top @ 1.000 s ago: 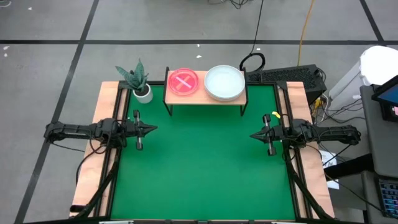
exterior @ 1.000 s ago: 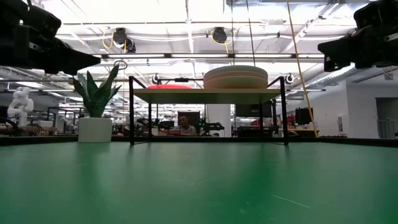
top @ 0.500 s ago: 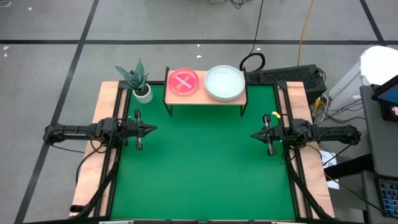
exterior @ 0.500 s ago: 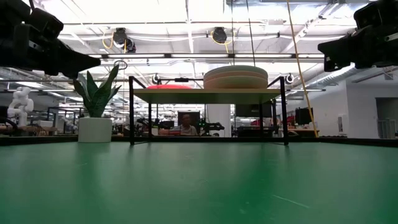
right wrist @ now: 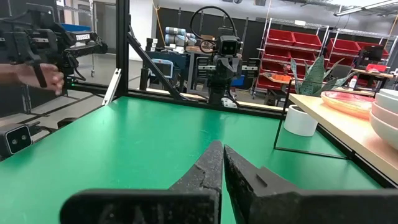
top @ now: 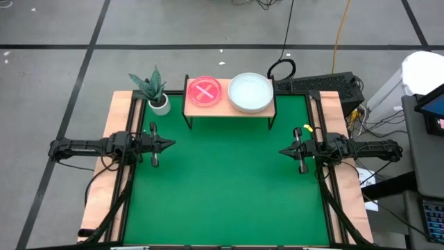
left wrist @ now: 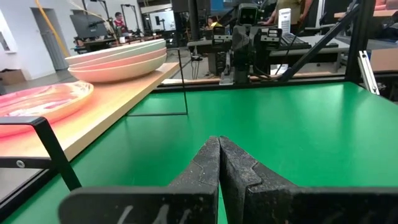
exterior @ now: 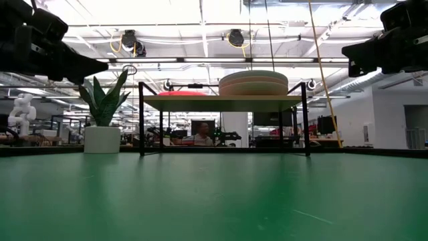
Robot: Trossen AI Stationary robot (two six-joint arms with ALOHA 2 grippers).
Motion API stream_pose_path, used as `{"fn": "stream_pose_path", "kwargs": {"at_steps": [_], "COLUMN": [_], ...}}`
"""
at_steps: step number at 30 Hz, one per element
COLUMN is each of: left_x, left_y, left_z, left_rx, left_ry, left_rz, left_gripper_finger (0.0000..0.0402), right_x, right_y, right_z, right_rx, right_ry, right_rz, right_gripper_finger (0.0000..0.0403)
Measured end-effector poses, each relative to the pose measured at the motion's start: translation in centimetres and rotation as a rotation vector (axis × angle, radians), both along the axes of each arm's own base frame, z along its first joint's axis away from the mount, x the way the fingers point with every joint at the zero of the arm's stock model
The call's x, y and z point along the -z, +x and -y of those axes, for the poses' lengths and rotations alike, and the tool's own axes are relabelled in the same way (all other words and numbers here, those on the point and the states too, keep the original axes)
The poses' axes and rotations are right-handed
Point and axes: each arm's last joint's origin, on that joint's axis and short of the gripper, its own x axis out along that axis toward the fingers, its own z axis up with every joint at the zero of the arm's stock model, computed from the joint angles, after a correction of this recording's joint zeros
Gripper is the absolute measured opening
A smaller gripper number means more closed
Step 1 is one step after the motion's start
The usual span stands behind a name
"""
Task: Place and stack plates onto a shelf
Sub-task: Return to Home Position
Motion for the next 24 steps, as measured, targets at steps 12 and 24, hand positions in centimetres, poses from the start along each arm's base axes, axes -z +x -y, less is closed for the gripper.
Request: {"fn": "stream_pose_path", "kwargs": {"at_steps": [12, 24], "left_x": [-0.24, -0.26], "left_y": [0.01, 0.01], "left_z": [-0.01, 0.0], "left_rx": [-0.003, -0.002], "left_ry": [-0.003, -0.003], "left_rz": [0.028, 0.031], "left_gripper_finger": [0.0001, 0.0001], "right_x": [0.0, 0.0], "right_y": [0.0, 0.0], "right_z": [0.0, 0.0], "right_rx": [0.0, 0.0], "right_ry": [0.0, 0.0], "right_rz": [0.0, 0.0], "right_gripper_finger": [0.0, 0.0]}}
